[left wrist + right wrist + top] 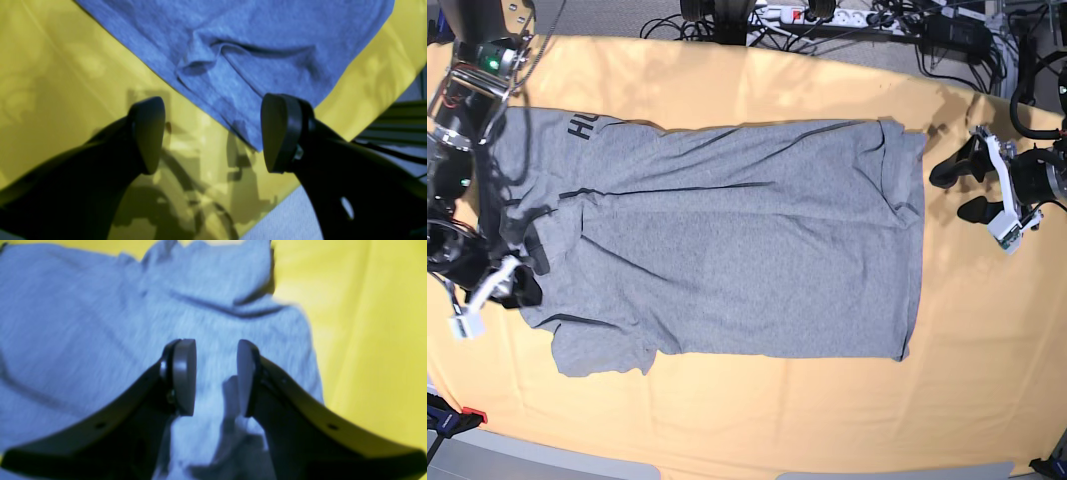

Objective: Layout the t-shirt on the table in an organized manner, then fold the t-shirt properly
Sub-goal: 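Release the shoulder and move the right gripper to the collar-side corner, then move the left gripper to the opposite collar-side corner and grasp it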

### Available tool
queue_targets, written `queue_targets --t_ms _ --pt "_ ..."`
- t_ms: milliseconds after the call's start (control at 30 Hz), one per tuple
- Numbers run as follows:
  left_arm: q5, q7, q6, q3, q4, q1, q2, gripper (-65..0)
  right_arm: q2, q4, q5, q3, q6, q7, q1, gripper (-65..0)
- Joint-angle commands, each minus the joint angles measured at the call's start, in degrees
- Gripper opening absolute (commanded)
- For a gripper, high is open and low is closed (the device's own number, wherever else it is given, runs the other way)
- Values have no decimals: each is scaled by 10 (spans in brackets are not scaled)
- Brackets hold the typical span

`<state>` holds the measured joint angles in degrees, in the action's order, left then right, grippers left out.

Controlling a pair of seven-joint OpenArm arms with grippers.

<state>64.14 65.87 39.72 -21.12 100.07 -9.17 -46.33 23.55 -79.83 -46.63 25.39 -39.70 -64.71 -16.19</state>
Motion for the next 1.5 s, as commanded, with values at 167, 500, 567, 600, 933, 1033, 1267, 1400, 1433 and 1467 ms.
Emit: queue_targets --t_ms 167,500,567,600,933,1033,1267,1400,1433,1467 --pt "9 -16 -27 -23 7 6 -5 -197 56 -9 -216 122 -3 -147 35 -336" --pt "45 8 -42 -140 7 4 61 -197 82 -9 -361 233 -3 -153 219 -331" --pt "45 10 -45 -156 7 2 63 -197 82 -9 -361 241 -3 -153 249 -331" --pt "45 10 -47 -162 7 1 63 -197 82 -9 -360 244 -3 -153 261 -331" --pt "39 10 -46 -168 7 1 63 -197 75 -9 -223 247 -3 -128 334 -331" --pt "39 10 -47 -168 7 1 63 -197 64 -9 -179 247 -3 -103 335 -331" --pt "39 11 -46 -168 7 1 63 -197 34 -9 -194 247 -3 -92 335 -331" --pt "39 11 -46 -168 7 1 63 -197 3 -9 -233 247 -3 -102 335 -331" --pt "39 11 -46 -168 7 1 63 -197 -2 -9 -238 247 -3 -105 335 -331" --pt "39 10 -46 -168 7 2 63 -197 -6 -9 -241 247 -3 -110 335 -331"
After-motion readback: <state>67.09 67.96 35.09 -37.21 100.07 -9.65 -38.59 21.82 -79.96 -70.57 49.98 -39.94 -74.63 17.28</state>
